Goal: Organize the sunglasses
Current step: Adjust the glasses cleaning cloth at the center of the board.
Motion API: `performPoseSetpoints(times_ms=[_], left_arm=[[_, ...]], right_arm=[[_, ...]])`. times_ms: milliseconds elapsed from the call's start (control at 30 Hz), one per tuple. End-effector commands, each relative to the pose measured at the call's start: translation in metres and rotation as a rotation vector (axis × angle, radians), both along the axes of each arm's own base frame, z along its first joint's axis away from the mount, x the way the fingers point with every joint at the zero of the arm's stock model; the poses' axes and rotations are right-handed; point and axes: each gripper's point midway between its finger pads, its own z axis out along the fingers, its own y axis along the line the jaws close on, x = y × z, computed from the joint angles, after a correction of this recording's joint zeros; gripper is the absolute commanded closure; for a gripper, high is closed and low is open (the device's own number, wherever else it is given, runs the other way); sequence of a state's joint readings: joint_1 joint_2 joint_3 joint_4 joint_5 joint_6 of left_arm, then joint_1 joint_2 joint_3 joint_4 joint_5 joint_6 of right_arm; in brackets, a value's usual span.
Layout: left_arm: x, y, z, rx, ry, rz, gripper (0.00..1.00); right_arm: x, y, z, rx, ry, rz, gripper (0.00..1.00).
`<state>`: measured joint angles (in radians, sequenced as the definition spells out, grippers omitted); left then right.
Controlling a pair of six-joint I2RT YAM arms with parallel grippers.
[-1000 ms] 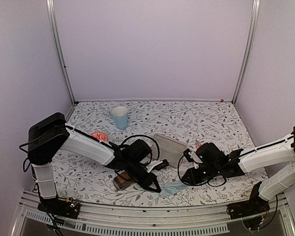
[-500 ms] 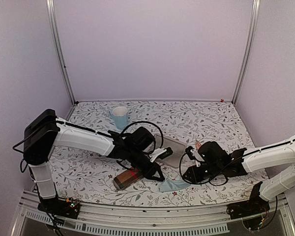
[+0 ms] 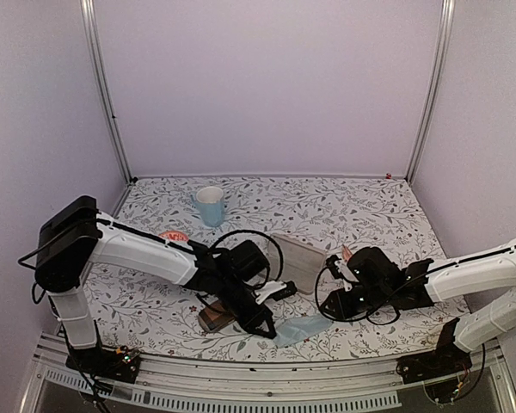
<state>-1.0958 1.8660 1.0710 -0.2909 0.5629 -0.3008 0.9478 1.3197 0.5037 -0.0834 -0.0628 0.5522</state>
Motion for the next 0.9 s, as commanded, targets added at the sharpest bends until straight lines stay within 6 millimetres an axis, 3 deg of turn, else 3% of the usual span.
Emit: performPoseSetpoints(times_ms=[0, 467, 700, 867], left_arm=[[-0.027, 0.002, -0.014, 0.030, 0.065, -0.061, 1.00], [-0.054, 0.012, -0.021, 0.008, 0.180, -0.120, 1.00], [-0.045, 0.007, -0.019, -0.009, 0.160, -0.105, 1.00], [-0.036, 0.007, -0.016, -0.022, 0.147, -0.077, 1.00]], right_arm=[[0.004, 0.006, 0.005, 0.020, -0.003, 0.008, 0.75], [-0.011, 0.034, 0.005, 0.113, 0.050, 0.143, 0.67], [-0.020, 0.044, 0.000, 0.099, 0.070, 0.207, 0.58], [-0.027, 0.052, -0.004, 0.101, 0.089, 0.255, 0.57]])
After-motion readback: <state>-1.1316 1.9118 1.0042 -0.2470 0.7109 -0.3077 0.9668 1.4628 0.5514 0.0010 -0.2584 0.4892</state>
